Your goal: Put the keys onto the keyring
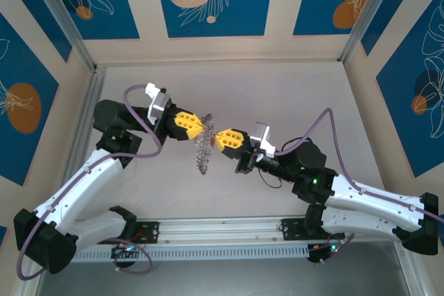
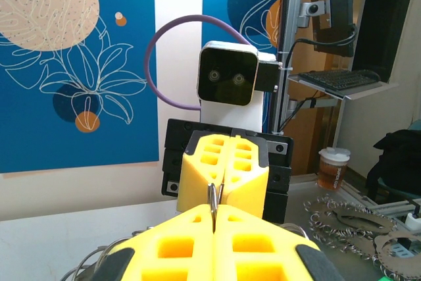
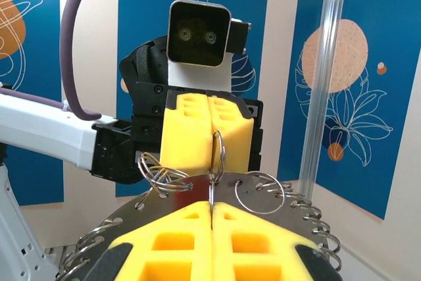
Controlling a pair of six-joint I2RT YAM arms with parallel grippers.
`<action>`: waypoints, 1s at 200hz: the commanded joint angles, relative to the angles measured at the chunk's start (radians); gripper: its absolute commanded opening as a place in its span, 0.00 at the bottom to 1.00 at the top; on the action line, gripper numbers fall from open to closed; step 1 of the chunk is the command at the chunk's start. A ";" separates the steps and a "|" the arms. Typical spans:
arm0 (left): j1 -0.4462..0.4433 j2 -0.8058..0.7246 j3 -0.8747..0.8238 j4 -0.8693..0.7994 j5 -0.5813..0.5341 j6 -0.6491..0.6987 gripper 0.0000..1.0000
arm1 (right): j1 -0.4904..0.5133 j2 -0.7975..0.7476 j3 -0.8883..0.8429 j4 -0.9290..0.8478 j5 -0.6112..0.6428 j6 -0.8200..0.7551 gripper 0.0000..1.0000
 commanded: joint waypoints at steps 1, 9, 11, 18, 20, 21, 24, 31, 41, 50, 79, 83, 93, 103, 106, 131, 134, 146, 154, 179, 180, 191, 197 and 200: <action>0.013 -0.022 -0.004 0.043 0.014 -0.004 0.00 | 0.006 -0.006 0.041 0.058 0.024 -0.020 0.00; 0.013 -0.022 -0.004 0.042 0.014 -0.003 0.00 | 0.006 -0.006 0.041 0.062 0.024 -0.021 0.00; 0.013 -0.022 -0.004 0.042 0.014 -0.003 0.00 | 0.006 -0.006 0.041 0.062 0.024 -0.020 0.00; 0.013 -0.024 -0.005 0.042 0.014 -0.003 0.00 | 0.003 -0.005 0.042 0.064 0.022 -0.021 0.00; 0.013 -0.023 -0.005 0.042 0.014 -0.003 0.00 | 0.004 -0.006 0.043 0.066 0.022 -0.021 0.00; 0.013 -0.023 -0.005 0.042 0.014 -0.003 0.00 | 0.003 -0.006 0.043 0.065 0.021 -0.020 0.00; 0.013 -0.025 -0.005 0.042 0.014 -0.004 0.00 | 0.004 -0.004 0.044 0.065 0.020 -0.021 0.00; 0.013 -0.026 -0.006 0.041 0.013 -0.002 0.00 | 0.003 -0.002 0.047 0.065 0.018 -0.020 0.00; 0.013 -0.028 -0.005 0.040 0.012 -0.002 0.00 | 0.001 0.002 0.048 0.071 0.014 -0.017 0.00; 0.013 -0.028 -0.004 0.038 0.012 0.000 0.00 | 0.000 0.006 0.049 0.075 0.009 -0.016 0.00; 0.013 -0.031 -0.005 0.035 0.012 0.003 0.00 | -0.007 0.016 0.055 0.076 0.002 -0.009 0.00; 0.014 -0.031 -0.005 0.035 0.013 0.004 0.00 | -0.010 0.018 0.056 0.076 0.000 -0.006 0.00; 0.013 -0.032 -0.006 0.033 0.011 0.004 0.00 | -0.013 0.021 0.057 0.075 -0.001 0.000 0.00; 0.013 -0.034 -0.006 0.030 0.011 0.004 0.00 | -0.016 0.024 0.057 0.072 -0.001 0.004 0.00; 0.013 -0.034 -0.005 0.029 0.012 0.006 0.00 | -0.016 0.025 0.057 0.072 -0.001 0.005 0.00; 0.013 -0.037 -0.006 0.012 0.009 0.017 0.00 | -0.026 0.028 0.057 0.070 -0.011 0.019 0.00; 0.013 -0.038 -0.005 0.010 0.009 0.018 0.00 | -0.027 0.028 0.057 0.070 -0.011 0.020 0.00; 0.013 -0.039 -0.005 0.008 0.010 0.020 0.00 | -0.028 0.027 0.058 0.070 -0.018 0.024 0.00; 0.013 -0.038 -0.005 0.008 0.008 0.021 0.00 | -0.030 0.027 0.058 0.071 -0.020 0.026 0.00; 0.013 -0.039 -0.005 0.003 0.006 0.024 0.00 | -0.030 0.022 0.054 0.071 -0.033 0.032 0.00; 0.013 -0.039 -0.005 0.003 0.006 0.025 0.00 | -0.030 0.023 0.055 0.072 -0.033 0.033 0.00; 0.013 -0.040 -0.005 -0.003 0.004 0.028 0.00 | -0.031 0.021 0.051 0.073 -0.036 0.034 0.00; 0.013 -0.040 -0.005 -0.006 0.005 0.032 0.00 | -0.031 0.018 0.048 0.073 -0.035 0.037 0.00; 0.013 -0.041 -0.005 -0.008 0.005 0.033 0.00 | -0.031 0.018 0.048 0.072 -0.034 0.037 0.00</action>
